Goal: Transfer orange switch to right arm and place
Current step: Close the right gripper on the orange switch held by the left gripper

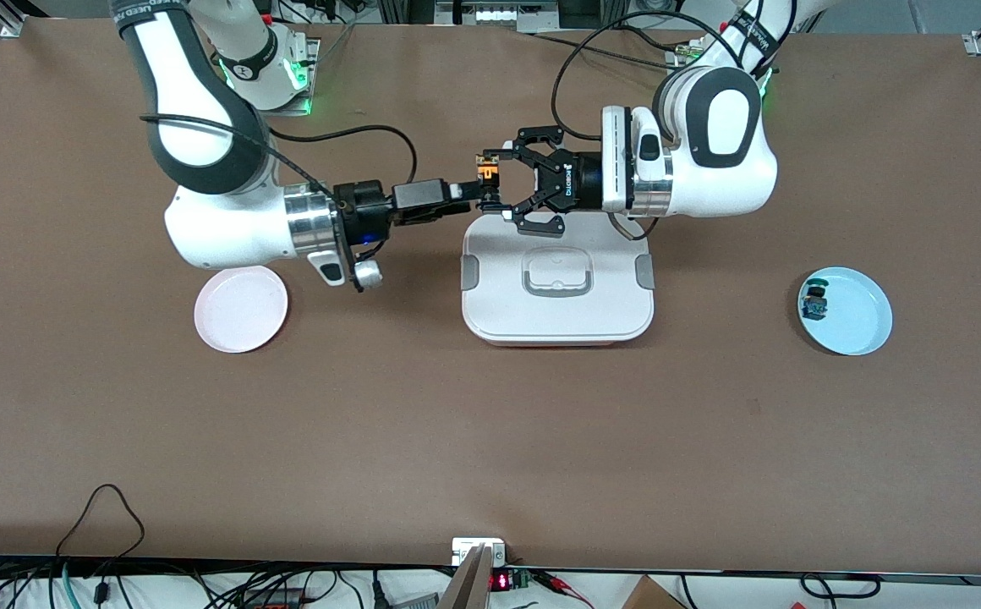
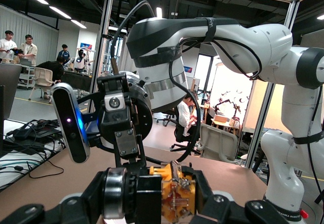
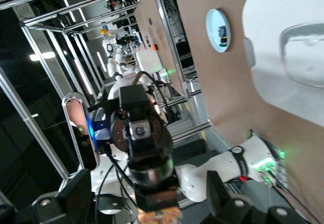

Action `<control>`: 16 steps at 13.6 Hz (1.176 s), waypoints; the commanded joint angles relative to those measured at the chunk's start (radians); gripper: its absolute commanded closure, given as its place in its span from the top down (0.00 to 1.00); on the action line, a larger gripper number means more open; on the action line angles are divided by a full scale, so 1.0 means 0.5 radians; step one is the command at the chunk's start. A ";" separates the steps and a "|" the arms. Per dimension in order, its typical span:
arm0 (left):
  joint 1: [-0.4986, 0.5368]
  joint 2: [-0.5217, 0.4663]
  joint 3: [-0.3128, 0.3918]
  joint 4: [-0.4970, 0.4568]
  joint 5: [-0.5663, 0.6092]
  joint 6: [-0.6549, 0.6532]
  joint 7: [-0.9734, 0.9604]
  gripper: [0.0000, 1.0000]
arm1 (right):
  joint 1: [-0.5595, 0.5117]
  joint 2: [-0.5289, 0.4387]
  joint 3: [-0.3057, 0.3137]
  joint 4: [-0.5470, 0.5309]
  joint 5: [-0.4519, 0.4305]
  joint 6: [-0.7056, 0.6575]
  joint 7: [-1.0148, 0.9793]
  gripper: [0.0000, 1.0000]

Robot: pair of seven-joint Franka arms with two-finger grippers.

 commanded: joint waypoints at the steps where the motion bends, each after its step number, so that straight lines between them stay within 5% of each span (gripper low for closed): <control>1: -0.012 -0.032 -0.005 0.011 -0.070 0.033 0.026 0.00 | 0.055 -0.062 -0.016 -0.065 0.085 0.071 0.018 1.00; 16: -0.012 -0.032 -0.005 0.026 -0.070 0.033 0.023 0.00 | 0.055 -0.182 -0.013 -0.188 0.085 0.086 -0.022 1.00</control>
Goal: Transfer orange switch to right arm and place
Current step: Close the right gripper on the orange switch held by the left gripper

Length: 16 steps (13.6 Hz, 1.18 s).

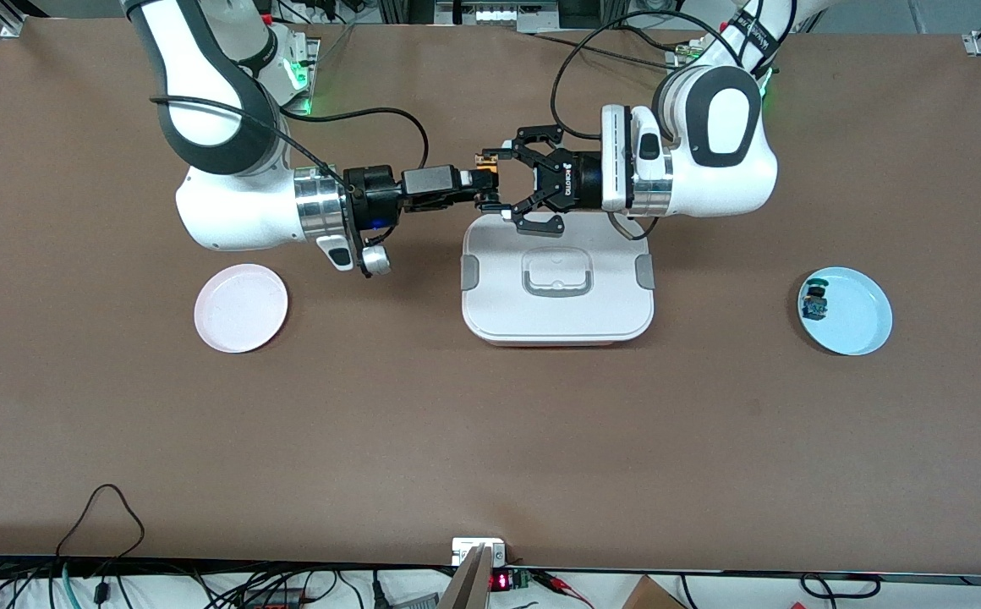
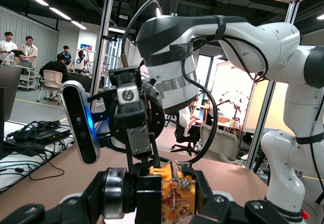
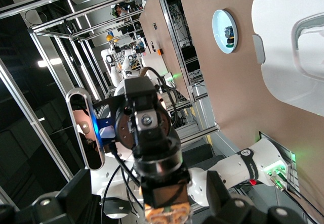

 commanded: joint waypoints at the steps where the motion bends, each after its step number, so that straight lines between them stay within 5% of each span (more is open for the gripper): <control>1: -0.011 -0.031 -0.005 0.015 -0.070 0.030 0.023 0.00 | 0.015 -0.069 -0.008 -0.076 0.046 0.013 -0.033 0.97; 11: -0.011 -0.031 -0.005 0.015 -0.070 0.030 0.023 0.00 | 0.039 -0.047 -0.005 -0.073 0.049 0.037 -0.101 0.94; 13: -0.011 -0.031 -0.005 0.024 -0.070 0.030 0.023 0.00 | 0.046 -0.057 -0.005 -0.073 0.046 0.037 -0.104 0.65; 15: -0.011 -0.025 -0.005 0.027 -0.070 0.030 0.026 0.00 | 0.043 -0.066 -0.005 -0.073 0.046 0.025 -0.092 0.24; 16: -0.011 -0.025 -0.005 0.027 -0.070 0.030 0.023 0.00 | 0.043 -0.063 -0.005 -0.070 0.049 0.022 -0.101 0.16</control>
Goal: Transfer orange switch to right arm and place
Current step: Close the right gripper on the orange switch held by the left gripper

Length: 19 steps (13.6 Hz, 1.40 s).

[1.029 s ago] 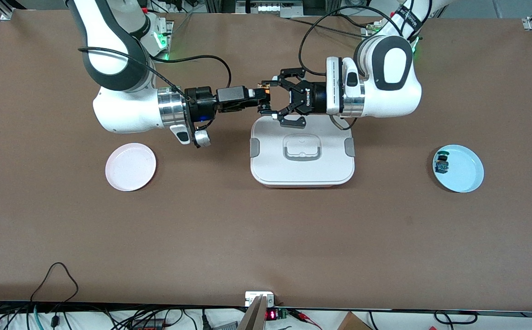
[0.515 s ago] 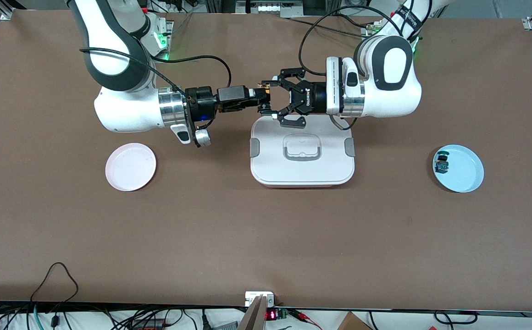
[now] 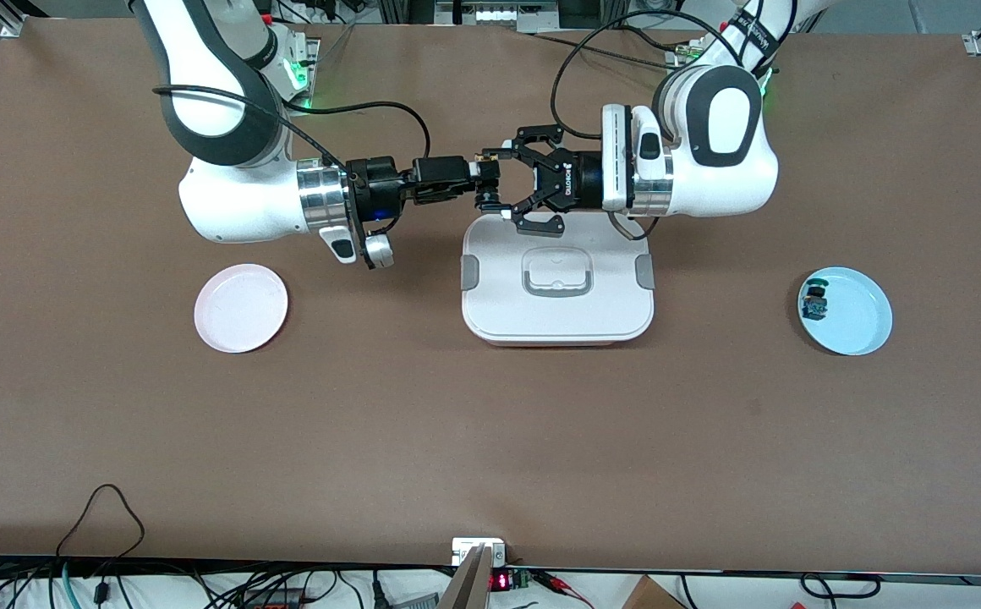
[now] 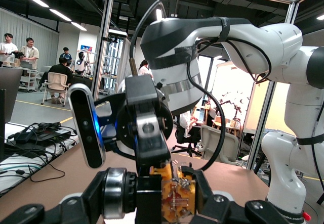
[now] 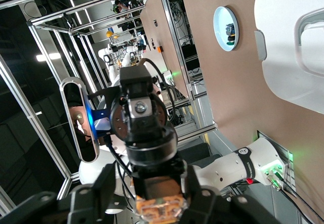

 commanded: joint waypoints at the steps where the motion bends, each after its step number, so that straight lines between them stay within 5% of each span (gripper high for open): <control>1: -0.011 -0.025 -0.005 0.009 -0.068 0.031 0.023 0.00 | 0.022 -0.041 -0.005 -0.025 0.050 0.017 -0.035 0.14; 8: -0.011 -0.025 -0.005 0.009 -0.068 0.031 0.014 0.01 | 0.022 -0.035 -0.005 -0.022 0.050 0.007 -0.160 0.06; 9: -0.008 -0.025 -0.005 0.006 -0.071 0.031 -0.001 0.15 | 0.022 -0.035 -0.005 -0.022 0.050 0.004 -0.157 0.05; 10: -0.008 -0.019 -0.002 0.006 -0.074 0.028 -0.020 0.46 | 0.022 -0.035 -0.005 -0.022 0.050 0.004 -0.154 0.04; 11: -0.011 -0.004 -0.005 0.006 -0.074 0.022 -0.053 0.96 | 0.025 -0.038 -0.005 -0.025 0.050 0.007 -0.157 0.02; 19: 0.126 0.015 0.026 0.000 -0.041 -0.021 -0.038 1.00 | 0.006 -0.044 -0.008 -0.022 0.050 0.004 -0.160 0.00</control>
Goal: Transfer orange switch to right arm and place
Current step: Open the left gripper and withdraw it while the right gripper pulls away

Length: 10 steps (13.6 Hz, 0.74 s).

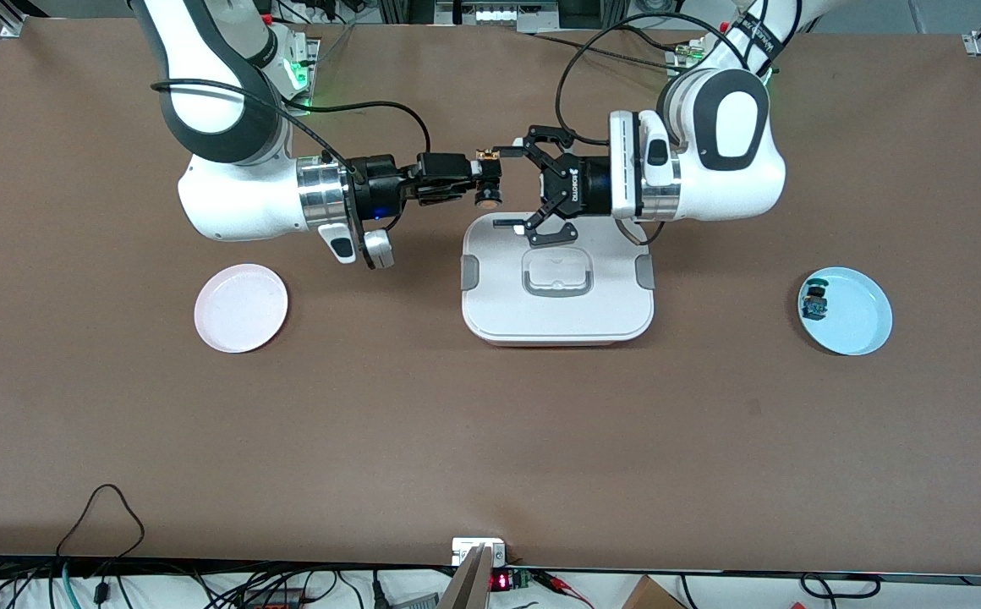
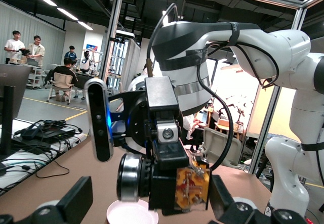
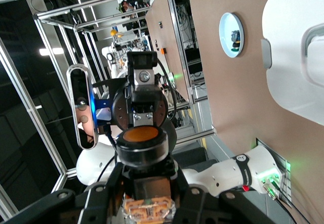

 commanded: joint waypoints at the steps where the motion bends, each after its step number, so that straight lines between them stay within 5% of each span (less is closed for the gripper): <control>1: 0.123 0.009 0.005 -0.006 -0.039 -0.062 0.020 1.00 | -0.004 -0.036 -0.006 -0.023 0.025 -0.032 -0.041 0.00; 4: 0.295 0.024 0.008 -0.021 0.070 -0.224 0.017 1.00 | -0.047 -0.052 -0.012 -0.026 0.025 -0.039 -0.041 0.00; 8: 0.690 0.092 0.018 0.003 0.561 -0.598 0.002 1.00 | -0.228 -0.073 -0.015 -0.065 -0.039 -0.253 -0.032 0.00; 10: 0.832 0.095 0.042 0.092 0.940 -0.779 -0.062 1.00 | -0.378 -0.073 -0.018 -0.081 -0.216 -0.470 -0.053 0.00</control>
